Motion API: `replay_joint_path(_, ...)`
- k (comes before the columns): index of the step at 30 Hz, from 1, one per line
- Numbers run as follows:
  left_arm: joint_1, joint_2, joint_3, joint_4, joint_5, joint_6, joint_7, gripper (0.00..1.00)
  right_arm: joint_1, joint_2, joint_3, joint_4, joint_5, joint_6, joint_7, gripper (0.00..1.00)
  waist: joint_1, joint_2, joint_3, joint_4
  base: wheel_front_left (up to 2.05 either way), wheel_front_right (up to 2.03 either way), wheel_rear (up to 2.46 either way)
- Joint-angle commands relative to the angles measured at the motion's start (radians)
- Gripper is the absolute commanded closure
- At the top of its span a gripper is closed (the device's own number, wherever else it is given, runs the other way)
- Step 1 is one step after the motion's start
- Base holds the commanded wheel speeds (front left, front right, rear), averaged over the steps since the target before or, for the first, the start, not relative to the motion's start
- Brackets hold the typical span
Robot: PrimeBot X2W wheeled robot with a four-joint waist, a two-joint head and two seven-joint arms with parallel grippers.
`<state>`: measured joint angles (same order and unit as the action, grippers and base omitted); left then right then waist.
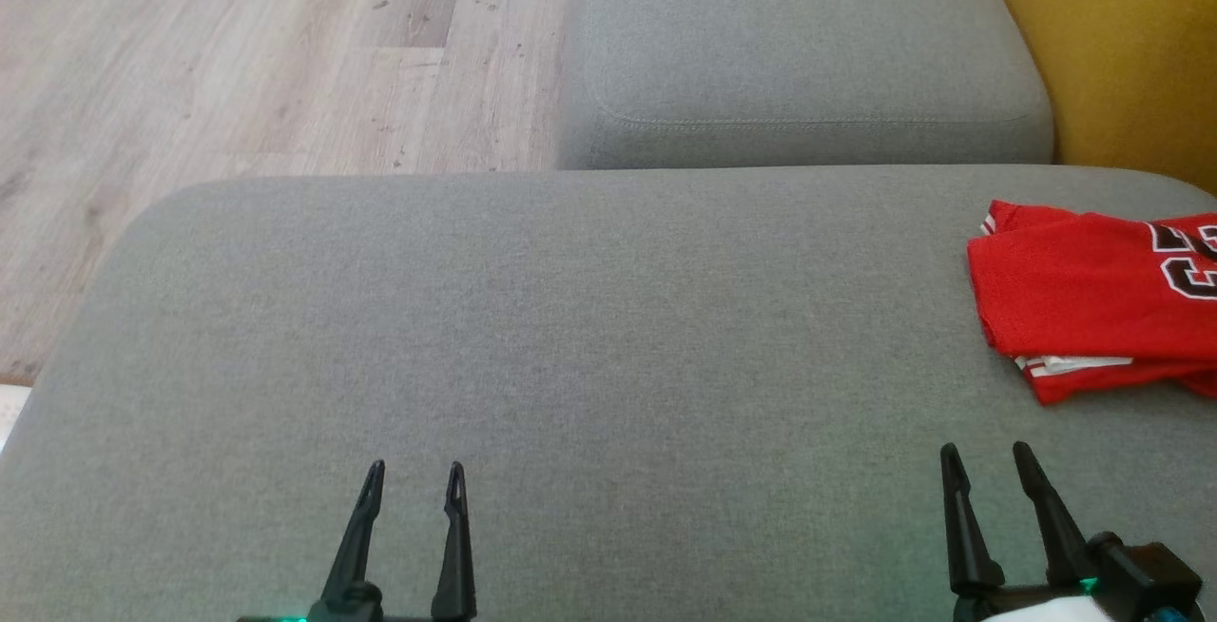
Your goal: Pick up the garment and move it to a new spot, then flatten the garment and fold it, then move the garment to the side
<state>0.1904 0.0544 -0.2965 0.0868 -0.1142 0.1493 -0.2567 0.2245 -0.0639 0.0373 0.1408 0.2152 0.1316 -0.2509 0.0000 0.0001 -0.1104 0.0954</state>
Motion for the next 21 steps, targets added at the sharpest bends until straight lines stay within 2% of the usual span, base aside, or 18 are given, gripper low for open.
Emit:
replay_joint_path(1,-0.04,-0.004,0.034,-0.028,0.006,-0.004,-0.005,0.0,-0.04,-0.003,0.015,-0.037,-0.011,-0.001,-0.011,0.0,0.0,-0.0001,-0.003,-0.003,0.0,0.0,0.0)
replay_joint_path(5,-0.037,-0.004,0.037,-0.027,0.009,-0.008,-0.005,0.0,-0.046,0.001,0.013,-0.038,-0.013,-0.001,-0.011,0.0,0.0,-0.0001,-0.01,-0.01,0.0,0.0,0.0)
replay_joint_path(6,0.0,0.0,0.004,0.006,0.001,-0.008,0.0,1.0,0.0,0.007,-0.006,0.003,-0.005,0.0,0.0,1.0,0.0,-0.0001,-0.01,-0.01,0.0,0.0,0.0)
replay_joint_path(10,0.019,-0.001,0.003,0.063,-0.006,-0.008,0.001,1.0,0.016,0.009,-0.003,0.063,0.0,0.0,0.003,1.0,0.0,-0.0001,-0.01,-0.011,0.0,0.0,0.0)
replay_joint_path(21,-0.006,0.008,0.029,0.068,-0.149,-0.03,0.024,1.0,-0.015,0.006,-0.012,0.066,0.128,0.0,0.032,1.0,0.0,-0.0001,0.001,-0.018,0.0,0.0,0.0)
